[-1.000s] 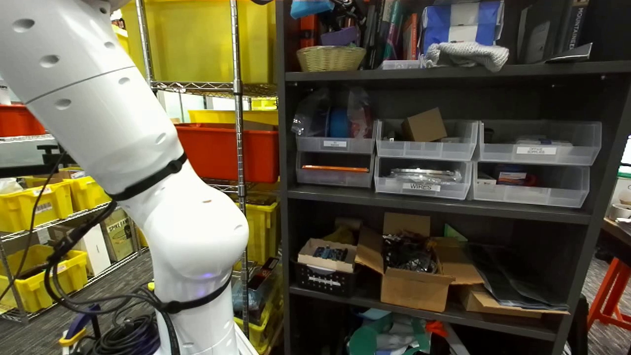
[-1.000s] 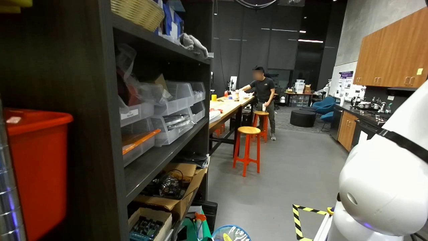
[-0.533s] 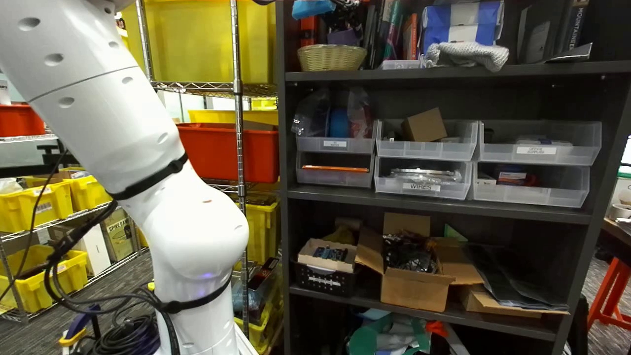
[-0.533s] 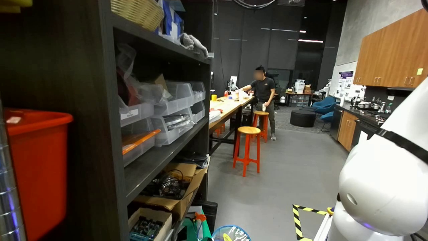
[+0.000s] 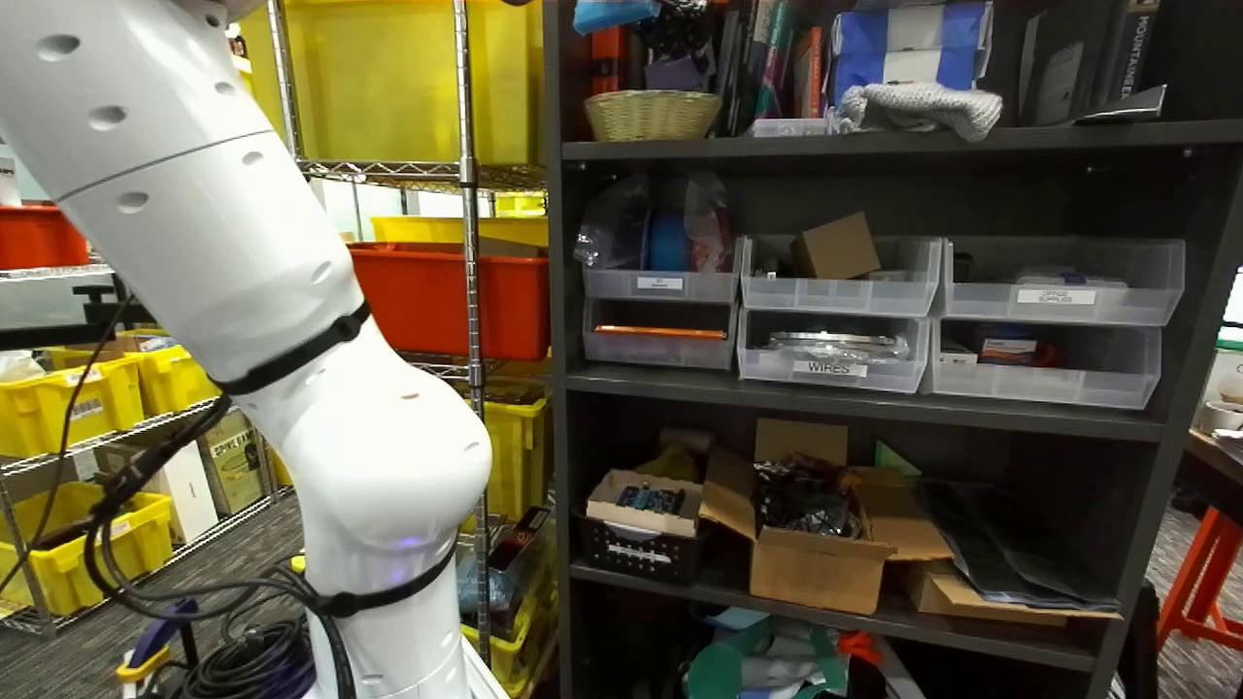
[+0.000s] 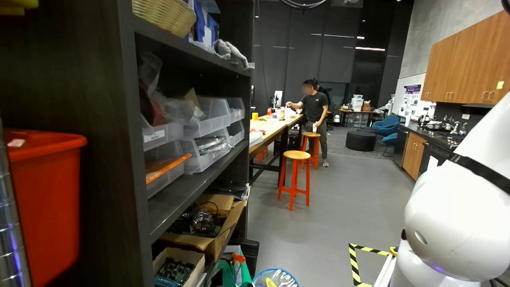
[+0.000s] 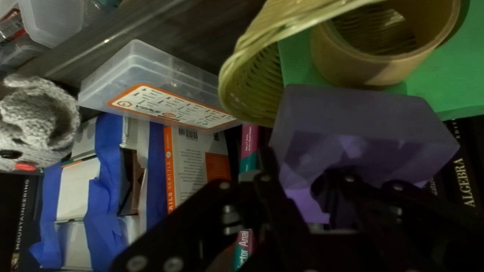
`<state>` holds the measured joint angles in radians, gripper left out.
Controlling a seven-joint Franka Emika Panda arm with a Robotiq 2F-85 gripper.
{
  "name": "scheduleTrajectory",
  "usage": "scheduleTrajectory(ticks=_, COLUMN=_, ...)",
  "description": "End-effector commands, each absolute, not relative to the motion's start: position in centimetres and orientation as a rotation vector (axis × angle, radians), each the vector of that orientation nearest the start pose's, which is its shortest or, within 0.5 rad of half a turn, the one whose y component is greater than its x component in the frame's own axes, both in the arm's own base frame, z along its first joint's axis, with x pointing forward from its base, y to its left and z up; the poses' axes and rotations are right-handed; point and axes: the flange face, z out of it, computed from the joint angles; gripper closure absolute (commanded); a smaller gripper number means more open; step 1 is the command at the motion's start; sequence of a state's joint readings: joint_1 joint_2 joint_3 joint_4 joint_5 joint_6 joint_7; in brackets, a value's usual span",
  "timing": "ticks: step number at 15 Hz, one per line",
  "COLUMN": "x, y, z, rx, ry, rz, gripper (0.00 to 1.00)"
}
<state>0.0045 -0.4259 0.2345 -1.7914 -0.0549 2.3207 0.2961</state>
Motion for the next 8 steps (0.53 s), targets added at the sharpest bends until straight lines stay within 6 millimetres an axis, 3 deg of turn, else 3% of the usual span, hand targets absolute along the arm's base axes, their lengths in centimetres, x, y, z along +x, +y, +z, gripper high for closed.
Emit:
scheduleTrajectory(ticks=1, x=41.1, y=14.1, z=82.8, rx=-2.689, ry=-0.026, rz=-1.407, gripper=0.93)
scheduleTrajectory(ticks=8, x=37.8, y=12.0, z=84.7, rx=-2.631, ry=-0.03, rz=-1.482, gripper=0.93)
